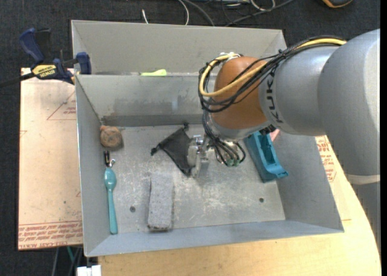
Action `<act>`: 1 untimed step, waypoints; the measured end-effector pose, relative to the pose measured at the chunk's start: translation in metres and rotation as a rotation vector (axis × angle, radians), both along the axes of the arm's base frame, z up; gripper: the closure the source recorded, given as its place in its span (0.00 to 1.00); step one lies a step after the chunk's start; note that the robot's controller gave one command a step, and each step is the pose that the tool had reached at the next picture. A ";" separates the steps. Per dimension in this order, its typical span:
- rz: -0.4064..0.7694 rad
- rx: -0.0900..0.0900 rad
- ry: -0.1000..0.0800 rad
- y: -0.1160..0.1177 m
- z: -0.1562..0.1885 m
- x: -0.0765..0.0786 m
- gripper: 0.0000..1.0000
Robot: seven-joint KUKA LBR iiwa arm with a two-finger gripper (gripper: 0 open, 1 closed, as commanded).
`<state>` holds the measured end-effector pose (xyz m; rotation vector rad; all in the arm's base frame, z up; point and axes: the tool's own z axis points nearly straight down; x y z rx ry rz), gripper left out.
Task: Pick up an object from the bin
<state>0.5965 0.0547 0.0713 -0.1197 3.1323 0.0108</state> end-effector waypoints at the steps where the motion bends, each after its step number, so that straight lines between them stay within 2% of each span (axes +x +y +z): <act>1: -0.006 -0.001 0.005 -0.012 0.057 0.000 1.00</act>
Offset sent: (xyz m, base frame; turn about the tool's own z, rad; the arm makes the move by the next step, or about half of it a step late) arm -0.0121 0.0487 0.1561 0.0131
